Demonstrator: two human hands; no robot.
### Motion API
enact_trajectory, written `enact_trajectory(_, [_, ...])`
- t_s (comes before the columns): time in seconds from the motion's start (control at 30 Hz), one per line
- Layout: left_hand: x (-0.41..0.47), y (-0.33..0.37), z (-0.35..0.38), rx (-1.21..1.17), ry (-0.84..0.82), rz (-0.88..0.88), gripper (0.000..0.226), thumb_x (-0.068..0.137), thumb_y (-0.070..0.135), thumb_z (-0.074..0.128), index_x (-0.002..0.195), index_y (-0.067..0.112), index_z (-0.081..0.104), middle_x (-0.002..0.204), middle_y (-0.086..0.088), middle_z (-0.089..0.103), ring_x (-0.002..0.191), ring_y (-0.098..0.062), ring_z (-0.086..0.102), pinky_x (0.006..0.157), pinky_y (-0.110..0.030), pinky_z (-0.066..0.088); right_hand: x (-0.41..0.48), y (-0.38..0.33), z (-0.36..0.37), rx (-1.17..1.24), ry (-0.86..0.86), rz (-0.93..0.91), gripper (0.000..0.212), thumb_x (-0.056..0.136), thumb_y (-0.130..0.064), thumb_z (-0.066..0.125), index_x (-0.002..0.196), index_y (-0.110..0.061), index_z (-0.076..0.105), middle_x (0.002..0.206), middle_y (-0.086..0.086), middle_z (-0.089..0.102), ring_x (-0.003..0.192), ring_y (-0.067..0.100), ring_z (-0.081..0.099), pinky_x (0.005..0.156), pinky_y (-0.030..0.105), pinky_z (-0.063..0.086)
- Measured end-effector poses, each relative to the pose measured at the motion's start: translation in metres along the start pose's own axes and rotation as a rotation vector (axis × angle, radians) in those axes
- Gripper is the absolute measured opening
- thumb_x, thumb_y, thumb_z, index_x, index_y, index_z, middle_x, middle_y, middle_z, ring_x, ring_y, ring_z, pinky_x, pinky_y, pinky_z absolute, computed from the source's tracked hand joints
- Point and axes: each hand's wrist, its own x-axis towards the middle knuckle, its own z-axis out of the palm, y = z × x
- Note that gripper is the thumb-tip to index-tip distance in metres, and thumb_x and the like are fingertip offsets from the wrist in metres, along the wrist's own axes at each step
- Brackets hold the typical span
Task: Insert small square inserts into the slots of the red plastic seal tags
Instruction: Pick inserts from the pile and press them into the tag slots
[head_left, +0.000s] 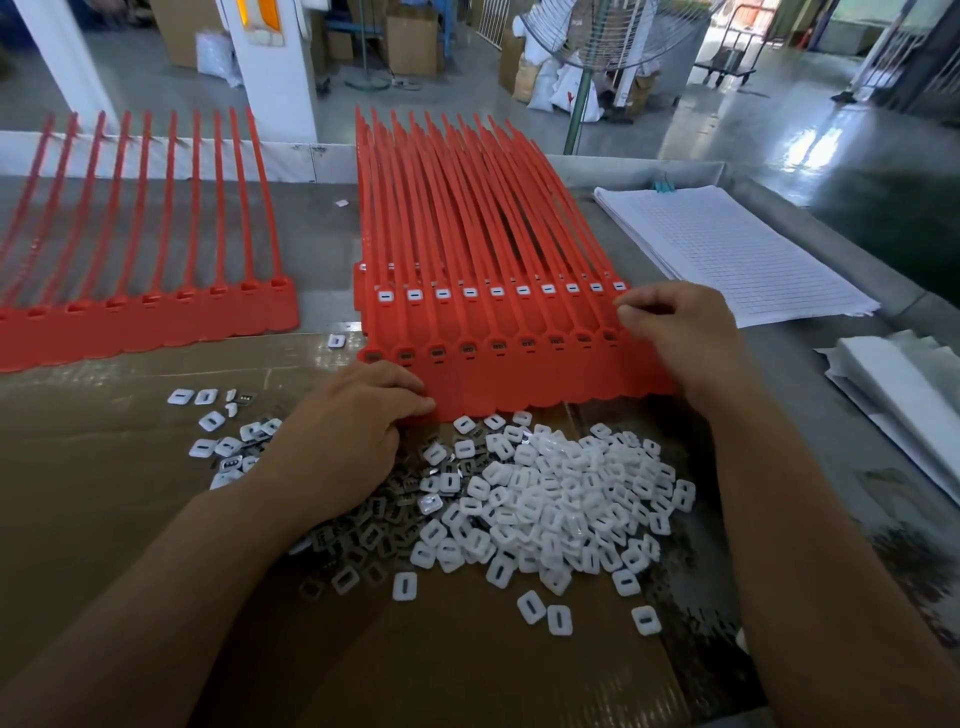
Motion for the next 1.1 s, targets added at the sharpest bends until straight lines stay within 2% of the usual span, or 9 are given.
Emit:
enact_trajectory(0.1, [0.0,0.001,0.0,0.0,0.001,-0.001,0.045,0.082,-0.002,0.046,0.116,0.022,0.062,0.127,0.01,0.052,0.118,-0.008,0.04,0.094,-0.013,0.016,-0.016,-0.018,0.006,0.011,-0.285,-0.09,0.023,0.082,-0.007,0.064,0.075,-0.029,0.063,0.074,-0.015,0.062,0.059,-0.015,0.054,0.057,-0.001,0.039])
enact_trajectory(0.27, [-0.001,0.002,-0.001,0.011,-0.006,0.004,0.045,0.083,0.0,0.045,0.117,0.023,0.062,0.128,0.01,0.052,0.118,-0.009,0.039,0.095,-0.015,0.017,-0.036,-0.035,0.024,-0.223,-0.644,-0.251,0.022,0.082,-0.014,0.065,0.078,-0.035,0.062,0.075,-0.022,0.062,0.071,-0.015,0.057,0.066,0.001,0.043])
enact_trajectory(0.4, [0.0,0.002,0.0,0.01,-0.011,-0.004,0.045,0.083,0.002,0.044,0.118,0.025,0.061,0.129,0.011,0.05,0.119,-0.007,0.037,0.095,-0.015,0.016,-0.041,-0.036,0.036,-0.335,-0.687,-0.37,0.012,0.081,-0.011,0.067,0.088,-0.021,0.071,0.075,-0.022,0.057,0.07,-0.014,0.053,0.068,0.001,0.04])
enact_trajectory(0.57, [0.0,0.002,0.0,0.004,-0.014,-0.007,0.045,0.083,0.001,0.044,0.117,0.024,0.062,0.128,0.011,0.05,0.119,-0.008,0.038,0.095,-0.016,0.017,-0.038,-0.034,0.026,-0.336,-0.7,-0.347,0.01,0.08,-0.013,0.069,0.087,-0.018,0.071,0.073,-0.02,0.06,0.07,-0.015,0.054,0.065,0.001,0.04])
enact_trajectory(0.73, [0.0,0.003,0.0,0.002,-0.018,-0.004,0.043,0.084,0.002,0.046,0.118,0.023,0.061,0.128,0.01,0.05,0.12,-0.009,0.038,0.097,-0.015,0.016,-0.038,-0.036,0.014,-0.283,-0.827,-0.265,0.014,0.076,-0.017,0.073,0.082,-0.029,0.069,0.066,-0.023,0.063,0.063,-0.012,0.056,0.061,0.004,0.042])
enact_trajectory(0.97, [0.0,0.003,-0.001,0.008,-0.017,-0.012,0.042,0.085,0.003,0.045,0.119,0.024,0.06,0.129,0.011,0.049,0.12,-0.008,0.035,0.095,-0.015,0.015,-0.046,-0.047,0.015,-0.186,-0.961,-0.249,0.025,0.069,-0.017,0.078,0.082,-0.035,0.067,0.079,-0.021,0.063,0.064,-0.006,0.055,0.061,0.007,0.044])
enact_trajectory(1.1, [-0.001,0.003,-0.001,0.019,-0.016,-0.008,0.042,0.085,0.004,0.046,0.119,0.024,0.06,0.129,0.011,0.049,0.12,-0.008,0.036,0.095,-0.015,0.016,-0.054,-0.054,0.019,-0.27,-1.074,-0.318,0.027,0.07,-0.025,0.077,0.085,-0.042,0.062,0.081,-0.035,0.055,0.07,-0.007,0.052,0.064,0.005,0.041])
